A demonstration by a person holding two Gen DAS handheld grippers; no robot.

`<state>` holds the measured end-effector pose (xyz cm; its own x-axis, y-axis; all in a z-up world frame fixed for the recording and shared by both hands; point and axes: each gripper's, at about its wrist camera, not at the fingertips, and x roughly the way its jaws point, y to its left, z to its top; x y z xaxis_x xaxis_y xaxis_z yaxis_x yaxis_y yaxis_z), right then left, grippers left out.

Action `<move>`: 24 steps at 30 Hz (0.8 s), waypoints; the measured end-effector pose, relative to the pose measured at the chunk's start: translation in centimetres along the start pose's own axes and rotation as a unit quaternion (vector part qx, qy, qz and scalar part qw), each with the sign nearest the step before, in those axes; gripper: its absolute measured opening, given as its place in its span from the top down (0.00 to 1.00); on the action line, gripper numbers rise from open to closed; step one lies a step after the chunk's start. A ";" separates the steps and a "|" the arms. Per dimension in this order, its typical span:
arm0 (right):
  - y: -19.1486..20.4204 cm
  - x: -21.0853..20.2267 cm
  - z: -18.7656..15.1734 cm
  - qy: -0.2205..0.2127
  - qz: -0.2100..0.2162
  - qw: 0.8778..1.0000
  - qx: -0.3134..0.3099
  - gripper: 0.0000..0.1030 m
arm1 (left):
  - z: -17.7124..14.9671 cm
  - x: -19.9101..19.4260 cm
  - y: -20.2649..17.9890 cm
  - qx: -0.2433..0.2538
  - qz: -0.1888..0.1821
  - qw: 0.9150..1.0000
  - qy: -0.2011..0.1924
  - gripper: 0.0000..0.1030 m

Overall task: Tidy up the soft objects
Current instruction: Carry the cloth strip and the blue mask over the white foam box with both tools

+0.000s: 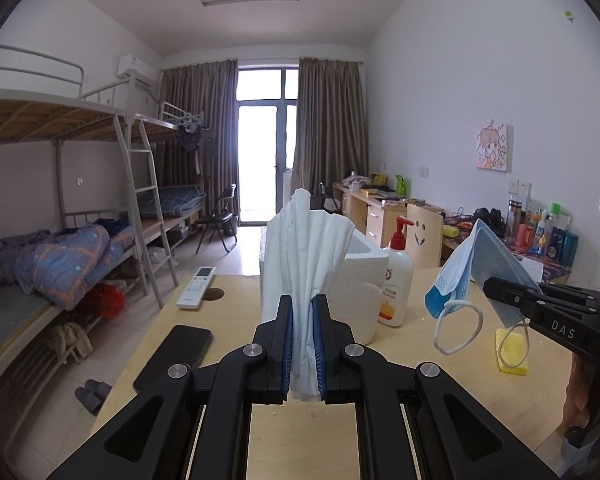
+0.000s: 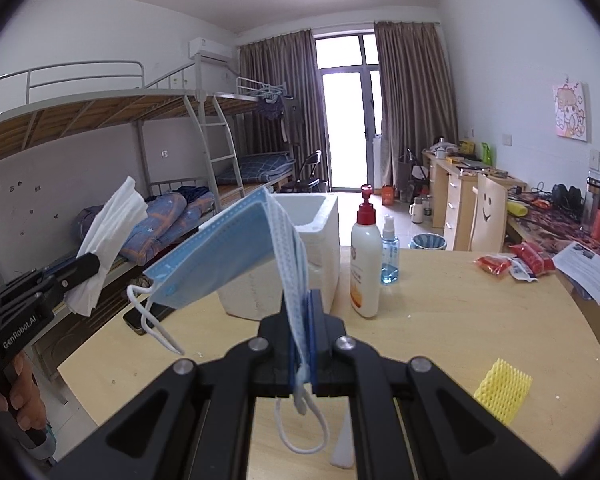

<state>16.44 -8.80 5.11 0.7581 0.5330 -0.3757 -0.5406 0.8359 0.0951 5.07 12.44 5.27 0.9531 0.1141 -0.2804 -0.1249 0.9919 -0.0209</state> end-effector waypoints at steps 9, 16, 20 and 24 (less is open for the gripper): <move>0.4 0.2 0.5 0.002 -0.005 1.000 0.001 0.93 | 0.7 1.0 0.2 -0.003 -0.019 1.000 0.008 0.90; 0.7 1.0 1.8 0.003 0.000 1.000 -0.007 0.93 | 2.1 2.4 0.3 -0.003 -0.022 1.000 0.013 0.90; 1.1 1.7 2.9 0.003 -0.003 1.000 -0.015 0.93 | 2.9 3.4 0.4 -0.001 -0.022 1.000 0.014 0.90; 1.2 2.3 4.0 0.001 -0.013 1.000 -0.021 0.93 | 3.6 4.2 0.5 -0.001 -0.023 1.000 0.011 0.90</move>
<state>18.96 -6.07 8.02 0.7720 0.5102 -0.3790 -0.5347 0.8438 0.0468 10.05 13.62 7.54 0.9515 0.0671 -0.3001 -0.0814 0.9961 -0.0353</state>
